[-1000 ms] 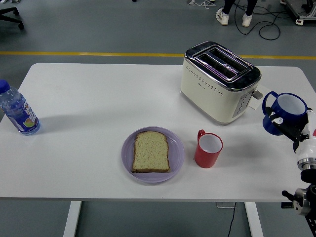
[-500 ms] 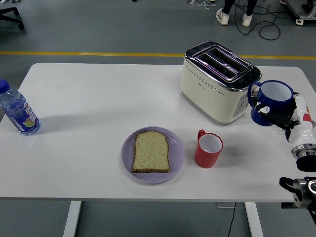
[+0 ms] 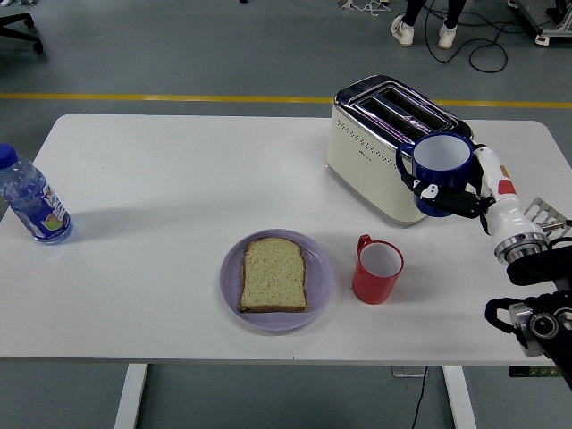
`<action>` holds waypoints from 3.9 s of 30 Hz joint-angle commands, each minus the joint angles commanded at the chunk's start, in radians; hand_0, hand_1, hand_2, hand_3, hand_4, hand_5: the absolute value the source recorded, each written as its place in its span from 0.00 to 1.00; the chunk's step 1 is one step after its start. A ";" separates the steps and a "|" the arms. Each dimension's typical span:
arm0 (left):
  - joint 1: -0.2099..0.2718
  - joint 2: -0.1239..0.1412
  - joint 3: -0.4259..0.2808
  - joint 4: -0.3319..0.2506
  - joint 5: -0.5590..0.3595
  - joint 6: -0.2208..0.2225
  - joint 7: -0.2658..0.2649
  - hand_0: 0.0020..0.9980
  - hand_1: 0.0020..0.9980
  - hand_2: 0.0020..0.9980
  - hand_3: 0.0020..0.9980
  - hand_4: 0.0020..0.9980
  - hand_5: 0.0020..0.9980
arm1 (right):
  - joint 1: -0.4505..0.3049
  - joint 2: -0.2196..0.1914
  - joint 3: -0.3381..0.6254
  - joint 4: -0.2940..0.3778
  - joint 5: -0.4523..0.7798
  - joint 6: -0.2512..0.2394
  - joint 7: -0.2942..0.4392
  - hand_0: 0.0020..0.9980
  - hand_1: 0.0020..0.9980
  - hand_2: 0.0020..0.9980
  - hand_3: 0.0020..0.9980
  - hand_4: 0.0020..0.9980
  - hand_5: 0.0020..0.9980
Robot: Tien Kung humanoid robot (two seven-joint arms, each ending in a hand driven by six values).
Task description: Pick up the cup,pour liquid into bread,place the cup on the desk
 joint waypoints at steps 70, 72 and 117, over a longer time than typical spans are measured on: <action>0.013 -0.008 0.015 0.000 -0.037 0.001 -0.001 0.63 0.64 0.65 0.51 0.24 0.85 | 0.746 -0.025 -0.852 -0.159 -0.702 0.464 -0.266 0.37 0.40 0.55 0.57 0.63 0.00; 0.014 -0.008 0.015 0.000 -0.040 0.001 -0.001 0.63 0.64 0.65 0.51 0.24 0.85 | 0.765 -0.025 -0.886 -0.142 -0.715 0.481 -0.266 0.37 0.40 0.55 0.57 0.63 0.00; 0.026 -0.009 0.016 0.001 -0.026 0.000 0.000 0.63 0.64 0.65 0.50 0.24 0.86 | 0.430 -0.078 -0.469 -0.054 -0.286 0.117 -0.266 0.47 0.44 0.56 0.57 0.62 0.02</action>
